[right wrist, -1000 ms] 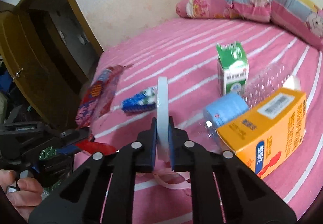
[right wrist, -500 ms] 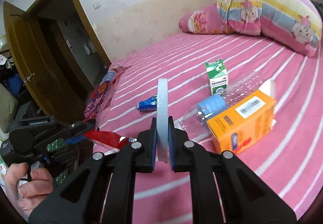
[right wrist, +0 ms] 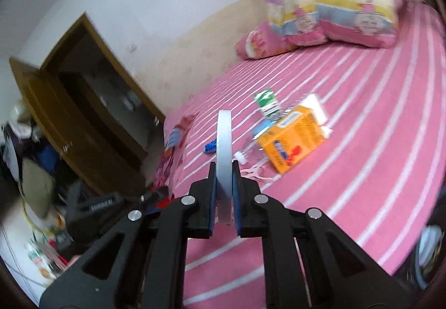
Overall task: Collect trash
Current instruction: 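Carry the red wrapper and tape roll with both tools toward the trash bin, then open both tools to drop the red wrapper and tape roll into the bin, then move both open tools back over the bed toward the orange box, then grasp the orange box with the right tool while the left tool grasps the pink clip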
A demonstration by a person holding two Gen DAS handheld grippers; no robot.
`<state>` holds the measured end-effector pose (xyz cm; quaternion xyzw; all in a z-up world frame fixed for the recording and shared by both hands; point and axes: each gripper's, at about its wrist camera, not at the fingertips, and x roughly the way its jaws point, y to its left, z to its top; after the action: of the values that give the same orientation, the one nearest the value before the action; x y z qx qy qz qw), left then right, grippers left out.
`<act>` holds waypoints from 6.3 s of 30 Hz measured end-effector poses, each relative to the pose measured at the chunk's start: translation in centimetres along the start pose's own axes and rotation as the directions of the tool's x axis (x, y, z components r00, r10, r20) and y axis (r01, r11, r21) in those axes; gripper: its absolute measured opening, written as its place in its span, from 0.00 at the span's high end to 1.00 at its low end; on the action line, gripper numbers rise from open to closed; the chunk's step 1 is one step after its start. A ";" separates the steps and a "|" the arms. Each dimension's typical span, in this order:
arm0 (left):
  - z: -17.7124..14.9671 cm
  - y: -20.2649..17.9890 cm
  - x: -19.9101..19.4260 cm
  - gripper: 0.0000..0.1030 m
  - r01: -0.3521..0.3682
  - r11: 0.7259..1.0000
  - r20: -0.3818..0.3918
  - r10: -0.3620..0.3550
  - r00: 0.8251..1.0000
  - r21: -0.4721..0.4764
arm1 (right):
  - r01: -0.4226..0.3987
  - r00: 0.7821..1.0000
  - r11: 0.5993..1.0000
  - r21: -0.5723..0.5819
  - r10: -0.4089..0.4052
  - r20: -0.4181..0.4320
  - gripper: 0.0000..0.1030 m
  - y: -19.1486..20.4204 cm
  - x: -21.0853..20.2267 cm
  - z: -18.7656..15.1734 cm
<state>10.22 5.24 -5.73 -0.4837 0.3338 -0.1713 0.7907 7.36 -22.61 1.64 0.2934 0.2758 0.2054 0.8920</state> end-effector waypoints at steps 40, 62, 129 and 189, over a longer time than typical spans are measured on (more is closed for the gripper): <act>-26.5 -9.9 26.7 0.93 -0.054 0.942 -0.564 0.244 0.789 0.331 | 0.491 0.864 0.832 0.260 -0.504 -0.017 0.90 -27.8 -20.2 -7.1; -31.9 -8.1 37.3 0.32 -0.133 0.905 -0.670 0.392 0.631 0.405 | 0.642 0.753 0.677 0.360 -0.644 -0.133 0.32 -35.0 -20.1 -10.3; 6.6 2.3 13.0 0.15 -0.293 0.947 -0.212 0.316 0.925 0.135 | 0.223 0.956 0.911 -0.345 -0.274 -0.104 0.05 -4.1 11.5 2.9; 10.5 3.6 18.6 0.28 -0.344 0.819 -0.380 0.531 0.757 0.459 | -0.105 0.915 0.927 0.360 0.233 -0.330 0.79 -14.6 20.1 8.7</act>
<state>30.70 2.72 -12.33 -0.1761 0.5915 -0.1538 0.7717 30.99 -26.44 -9.22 0.4201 0.4417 0.2841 0.7401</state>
